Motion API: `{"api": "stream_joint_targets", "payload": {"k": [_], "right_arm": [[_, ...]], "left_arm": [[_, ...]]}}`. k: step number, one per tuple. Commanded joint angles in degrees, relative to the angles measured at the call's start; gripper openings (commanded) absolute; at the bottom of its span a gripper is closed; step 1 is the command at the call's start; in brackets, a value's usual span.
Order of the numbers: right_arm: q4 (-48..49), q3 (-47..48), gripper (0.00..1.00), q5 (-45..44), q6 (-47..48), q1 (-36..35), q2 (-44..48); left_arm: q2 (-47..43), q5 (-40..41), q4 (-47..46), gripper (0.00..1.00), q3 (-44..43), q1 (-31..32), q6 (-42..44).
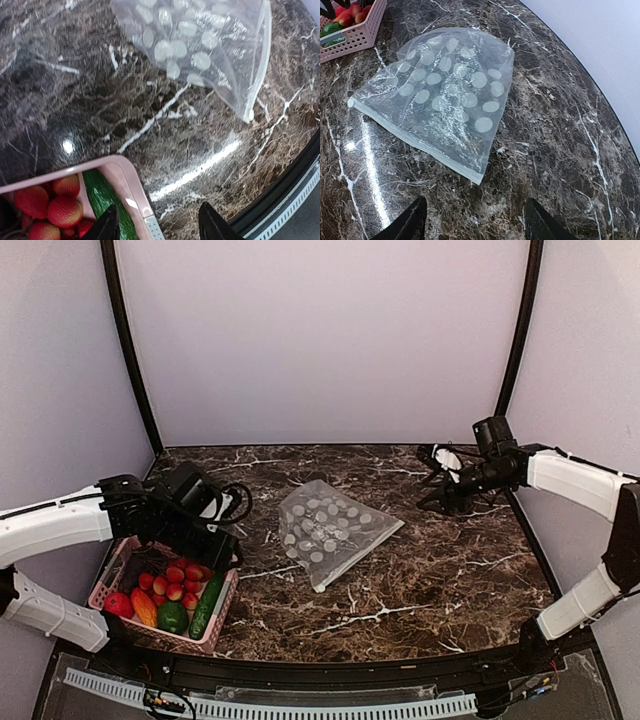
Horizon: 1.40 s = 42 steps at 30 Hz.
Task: Place the food in the zip-top bag and seal the zipper
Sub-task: Adjust the bin at the corner of the board.
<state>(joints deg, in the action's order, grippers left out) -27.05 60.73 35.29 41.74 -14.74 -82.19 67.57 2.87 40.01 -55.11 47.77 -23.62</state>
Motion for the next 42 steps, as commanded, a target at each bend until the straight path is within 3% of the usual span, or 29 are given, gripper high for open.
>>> {"api": "stream_joint_targets", "payload": {"k": [1, 7, 19, 25, 28, 33, 39, 42], "right_arm": [[0.93, 0.12, 0.63, 0.79, -0.76, -2.92, -1.74], [0.96, -1.45, 0.62, -2.05, 0.10, -5.63, -1.71], [1.29, -4.07, 0.61, -1.45, 0.82, -5.82, 0.03], [-1.07, -2.90, 0.55, -2.44, 6.69, -9.13, -2.02], [-1.85, -1.73, 0.50, -5.45, 10.42, -11.67, -4.04], [-1.23, -0.73, 0.44, -12.87, 16.15, -16.93, -6.47], [7.20, -3.20, 0.39, -21.42, 18.47, -22.18, -7.72], [8.40, -2.60, 0.38, -21.75, 18.37, -22.90, -9.37]], "left_arm": [[4.05, 0.98, 10.74, 0.53, -1.79, 3.31, -10.27], [7.31, 2.83, 10.44, 0.50, -1.52, 4.73, -13.70], [16.97, 5.05, 5.12, 0.24, -4.89, 4.79, -11.58], [19.19, 3.77, 2.75, 0.08, -7.08, 4.79, -4.68], [18.23, 0.78, -0.14, 0.04, -6.82, 5.92, 3.30], [14.57, -4.44, -4.19, 0.01, -4.54, 10.54, 17.04], [9.83, -10.12, -4.09, 0.03, -1.61, 11.56, 20.45], [8.60, -7.01, -3.06, 0.24, -1.14, 11.56, 18.31]]}}
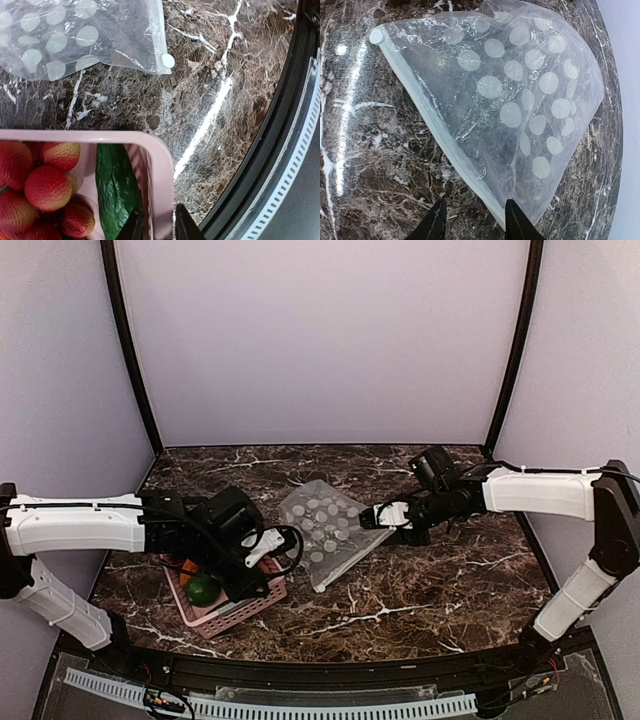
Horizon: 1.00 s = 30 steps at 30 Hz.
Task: Place the food in the zip-top bag and seal the zipper
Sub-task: Adjust the bin at the corner of the board, then pick up the zipper food storage bag from the center of the board.
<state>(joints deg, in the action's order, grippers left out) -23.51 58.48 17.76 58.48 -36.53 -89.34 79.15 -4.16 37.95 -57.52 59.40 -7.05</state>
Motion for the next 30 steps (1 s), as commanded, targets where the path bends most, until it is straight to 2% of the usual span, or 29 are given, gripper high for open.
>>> {"api": "stream_joint_targets", "payload": {"k": [1, 5, 8, 11, 13, 15, 18, 23, 26, 30], "right_arm": [[5.12, -0.21, 0.38, -4.52, 1.82, -1.34, -2.98], [7.39, -1.77, 0.35, -8.16, 4.03, -2.87, -5.06], [9.77, -3.30, 0.36, -9.82, 5.15, -3.58, -5.13], [11.76, -4.15, 0.37, -10.50, 5.46, -4.12, -5.15], [13.24, -4.56, 0.37, -11.39, 5.59, -4.68, -5.50], [14.62, -4.61, 0.37, -12.50, 5.51, -5.15, -6.22], [16.62, -4.21, 0.36, -14.20, 4.77, -5.71, -7.86], [20.31, -4.43, 0.29, -17.02, 4.89, -6.25, -10.00], [23.11, -4.77, 0.20, -19.24, 3.79, -6.43, -9.58], [22.17, -4.09, 0.10, -18.60, 0.82, -6.42, -6.33]], "left_arm": [[-3.45, 0.73, -0.45, 0.34, 0.80, -0.07, 0.69], [-6.31, 4.21, 1.31, 0.50, -0.19, -0.06, -3.28], [-8.96, 13.17, 2.99, 0.60, -0.46, -0.14, -9.95], [-11.58, 25.85, 6.70, 0.63, -1.43, -0.95, -18.00], [-13.51, 32.75, 10.67, 0.65, -1.72, -1.75, -26.47], [-16.44, 35.50, 13.33, 0.66, -0.51, -3.21, -34.19], [-21.66, 35.42, 15.19, 0.66, 3.22, -7.27, -41.89], [-26.48, 35.67, 17.50, 0.67, 7.76, -10.85, -46.87], [-27.97, 36.91, 19.11, 0.70, 8.71, -11.37, -50.47], [-28.91, 37.60, 20.28, 0.73, 11.26, -12.44, -54.45]]}}
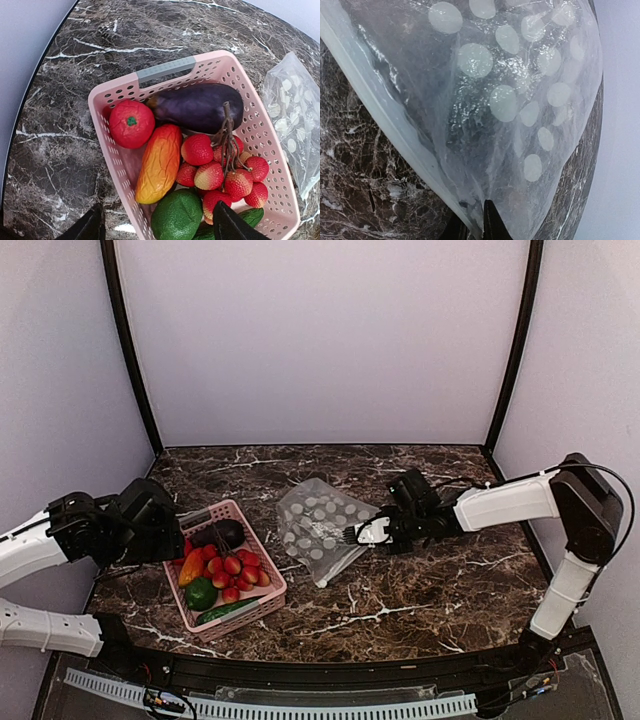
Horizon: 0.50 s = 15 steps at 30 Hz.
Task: Place the food in the zip-top bag and seal the zipper
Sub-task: Pick up the zipper food storage bag from the center of the board.
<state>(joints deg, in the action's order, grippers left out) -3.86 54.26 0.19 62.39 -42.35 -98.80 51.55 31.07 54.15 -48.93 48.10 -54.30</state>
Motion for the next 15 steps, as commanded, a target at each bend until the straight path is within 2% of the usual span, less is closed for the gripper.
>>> {"api": "stream_joint_targets", "payload": {"k": [1, 3, 8, 15], "right_arm": [[1.59, 0.37, 0.07, -0.71, -3.72, -0.62, 3.78], [-0.30, 0.93, 0.00, -0.43, -5.23, -0.62, 4.89], [-2.82, 1.02, 0.00, -0.84, -9.44, -0.32, 7.58], [-4.32, 0.34, 0.00, -1.07, -14.66, 1.70, 10.34]], "left_arm": [[-1.57, 2.44, 4.18, 0.74, 3.74, -1.55, -8.60], [-2.39, 2.46, 3.67, 0.75, 5.67, -3.16, -10.55], [-5.59, -0.80, -4.06, 0.73, 11.86, -8.43, -11.50], [-2.08, -7.12, -12.67, 0.60, 15.38, -12.97, -7.33]]}}
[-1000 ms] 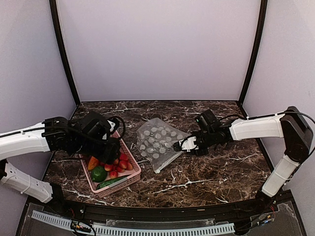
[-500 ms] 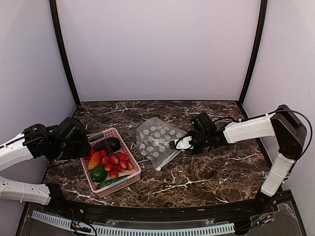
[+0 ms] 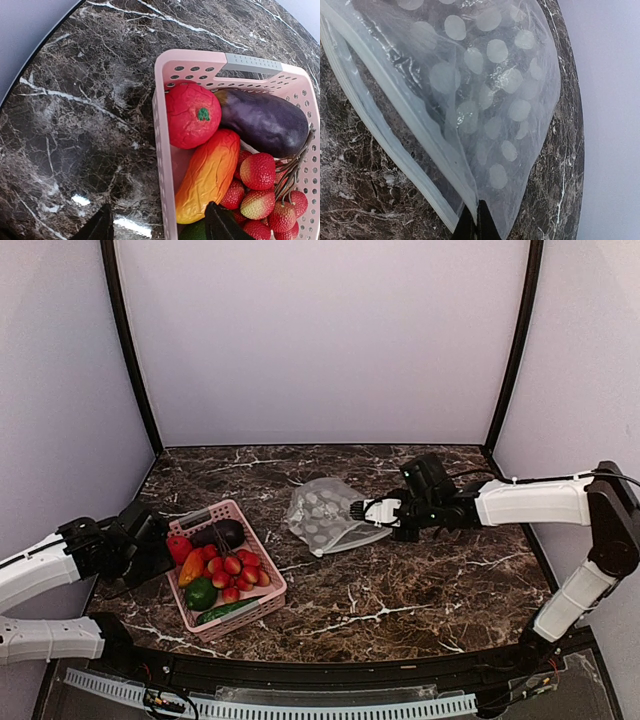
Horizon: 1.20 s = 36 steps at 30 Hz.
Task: Place the food in the zip-top bag and seal the zipper
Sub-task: Pick up the zipper food storage bag from the center of the board, then adjust the bin at the corner of the board.
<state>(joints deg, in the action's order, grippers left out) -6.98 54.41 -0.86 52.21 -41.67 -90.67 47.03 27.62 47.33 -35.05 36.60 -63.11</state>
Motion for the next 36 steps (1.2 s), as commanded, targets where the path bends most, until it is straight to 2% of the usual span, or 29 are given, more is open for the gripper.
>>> {"api": "stream_joint_targets", "payload": {"k": [1, 6, 10, 14, 18, 21, 25, 30, 33, 34, 36], "right_arm": [[-1.19, -0.03, 0.00, 0.20, -4.80, 1.21, 2.39], [-2.25, 0.96, 0.00, -0.27, -7.11, 2.74, 2.46], [-4.94, 3.04, 0.00, 2.25, -10.24, 6.59, 3.49], [-6.48, 3.38, 0.00, 2.97, -12.58, 10.08, 5.20], [-8.28, 2.62, 0.00, 3.85, -14.54, 13.08, 8.13], [-10.01, 1.75, 0.00, 3.58, -15.72, 13.96, 10.48], [-9.95, 0.14, 0.00, -1.74, -16.74, 14.16, 12.29], [-10.41, 0.58, 0.00, -4.12, -18.54, 14.83, 13.04], [-11.96, 2.34, 0.00, -2.72, -19.37, 14.91, 13.33], [-12.64, 3.28, 0.00, -2.18, -19.81, 14.87, 13.17], [-14.49, 5.69, 0.00, -0.84, -20.81, 14.87, 12.65]], "left_arm": [[3.88, -3.91, -6.93, 0.57, 1.61, -1.59, 2.07], [9.32, -5.00, -9.12, 0.42, 0.16, -2.27, 3.68], [13.71, -5.53, -12.23, 0.25, -1.77, -2.32, 6.30], [20.16, -7.19, -18.55, 0.12, -4.60, -2.32, 12.72], [28.28, -9.66, -24.60, 0.06, -9.50, -2.32, 19.87], [34.17, -12.45, -26.94, 0.04, -15.19, -2.32, 22.61], [43.17, -17.74, -30.14, 0.05, -20.71, -2.32, 23.10], [47.99, -20.60, -31.39, 0.12, -25.69, -2.23, 20.90], [46.90, -17.79, -31.29, 0.29, -26.55, -2.22, 20.40], [46.12, -16.42, -30.03, 0.39, -26.78, -2.18, 20.23], [41.96, -11.91, -27.96, 0.48, -26.57, -2.04, 19.04]]}}
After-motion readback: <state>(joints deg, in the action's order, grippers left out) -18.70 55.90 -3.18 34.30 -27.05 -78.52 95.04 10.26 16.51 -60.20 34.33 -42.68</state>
